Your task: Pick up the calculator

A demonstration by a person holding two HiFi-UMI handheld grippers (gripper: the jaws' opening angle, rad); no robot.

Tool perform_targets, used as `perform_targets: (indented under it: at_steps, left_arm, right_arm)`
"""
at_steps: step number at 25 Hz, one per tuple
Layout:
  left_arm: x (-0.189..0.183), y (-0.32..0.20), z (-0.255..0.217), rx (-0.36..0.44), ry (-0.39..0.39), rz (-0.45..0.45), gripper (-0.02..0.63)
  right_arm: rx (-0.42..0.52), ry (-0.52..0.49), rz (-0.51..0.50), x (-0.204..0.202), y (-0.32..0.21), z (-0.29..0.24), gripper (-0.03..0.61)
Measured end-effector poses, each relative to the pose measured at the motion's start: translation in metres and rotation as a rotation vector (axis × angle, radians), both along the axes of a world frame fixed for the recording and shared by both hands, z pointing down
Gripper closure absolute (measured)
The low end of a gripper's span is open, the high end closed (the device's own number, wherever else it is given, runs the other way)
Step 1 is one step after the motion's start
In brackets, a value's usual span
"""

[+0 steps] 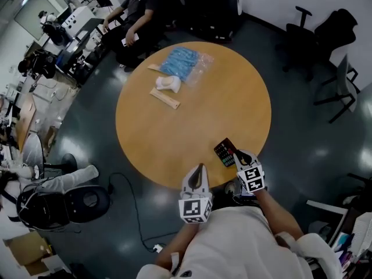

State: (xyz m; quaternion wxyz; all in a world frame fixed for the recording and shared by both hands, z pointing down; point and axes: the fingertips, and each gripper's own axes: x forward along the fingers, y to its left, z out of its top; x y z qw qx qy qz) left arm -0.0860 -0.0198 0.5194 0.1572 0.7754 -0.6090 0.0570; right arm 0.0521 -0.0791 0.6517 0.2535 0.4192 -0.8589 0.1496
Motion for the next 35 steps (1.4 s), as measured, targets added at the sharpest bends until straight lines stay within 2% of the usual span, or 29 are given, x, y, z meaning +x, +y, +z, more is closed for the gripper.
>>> perform_targets:
  at_steps: [6,10,35]
  left_arm:
    - [0.007,0.001,-0.016,0.057,0.009,0.038,0.607]
    - [0.011,0.0,-0.021,0.08,0.01,0.057,0.607]
    - [0.009,0.003,-0.021,0.08,0.027,0.049,0.607]
  right_arm:
    - [0.158,-0.084,0.069,0.004,0.026,-0.101,0.523]
    - [0.23,-0.12,0.081,0.003,0.035,-0.139,0.523]
    - [0.239,-0.1,0.039,-0.002,0.041,-0.14,0.525]
